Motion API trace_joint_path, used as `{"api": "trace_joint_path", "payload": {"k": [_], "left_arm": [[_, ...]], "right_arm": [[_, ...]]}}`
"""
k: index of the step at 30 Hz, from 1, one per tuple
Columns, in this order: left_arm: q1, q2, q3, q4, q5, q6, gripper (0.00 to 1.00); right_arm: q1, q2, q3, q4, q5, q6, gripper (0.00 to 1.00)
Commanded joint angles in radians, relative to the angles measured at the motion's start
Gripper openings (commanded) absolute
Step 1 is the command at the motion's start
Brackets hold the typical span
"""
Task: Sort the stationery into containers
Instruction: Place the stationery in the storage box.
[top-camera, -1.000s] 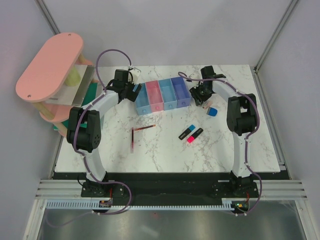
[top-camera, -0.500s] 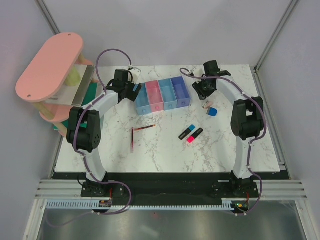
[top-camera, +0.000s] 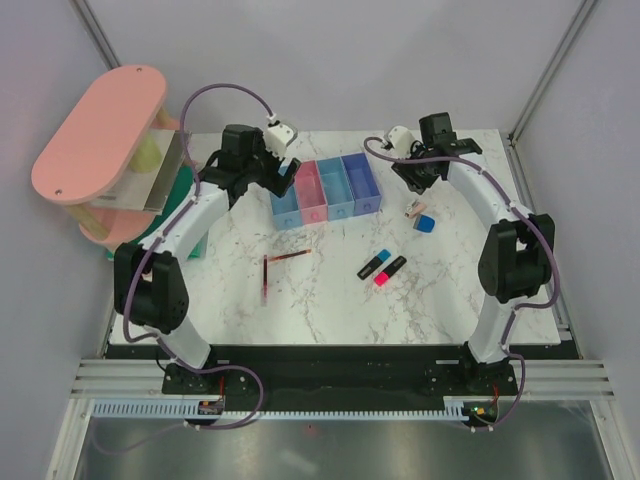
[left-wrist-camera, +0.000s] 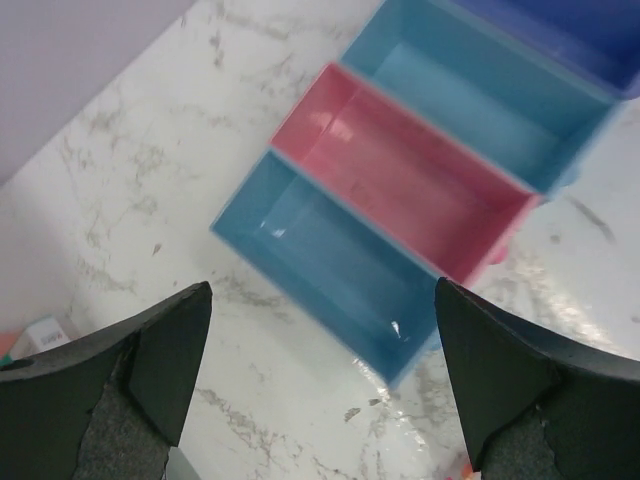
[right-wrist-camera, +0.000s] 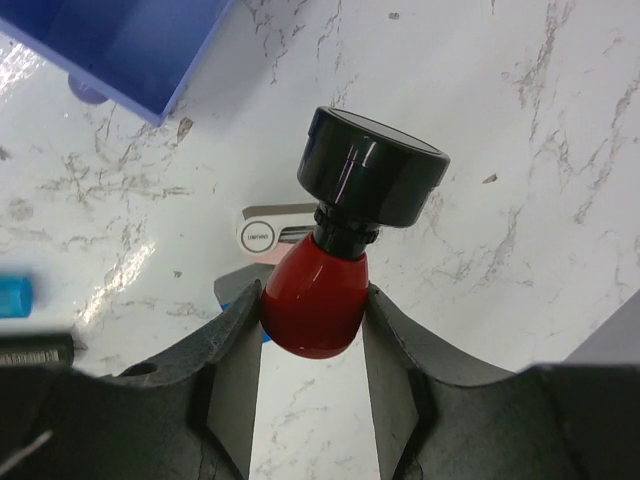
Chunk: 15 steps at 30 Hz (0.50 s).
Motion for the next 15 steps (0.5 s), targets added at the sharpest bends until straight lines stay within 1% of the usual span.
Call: {"api": "trace_joint_path", "payload": {"k": [1,5,10,11,15], "left_arm": [[-0.045,-0.123,0.078,-0.048,0.231,0.01,1.0],[-0.084,-0.125,0.124,-0.063,0.305,-0.033,1.0],[-0.117,-0.058,0.175,-0.051,0.274,-0.101,1.0],[-0.119,-0.047,0.176,-0.042,0.268,-0.118,1.0],[-0.122,0.013,0.172,0.025,0.265,-0.174,1.0]], "right_arm": [[0.027,-0.126,-0.035,-0.02,-0.025,-0.101,0.41],[0.088,-0.195,-0.069,-0.035,-0.037,-0.152,0.41],[0.183,-0.271,-0.11,-0.031,-0.029,-0.187,0.41],[0.212,-0.275,-0.112,-0.028,-0.026,-0.189,0.41],[0.25,-0.258,-0.084,-0.013,-0.008,-0.172,0.41]]}}
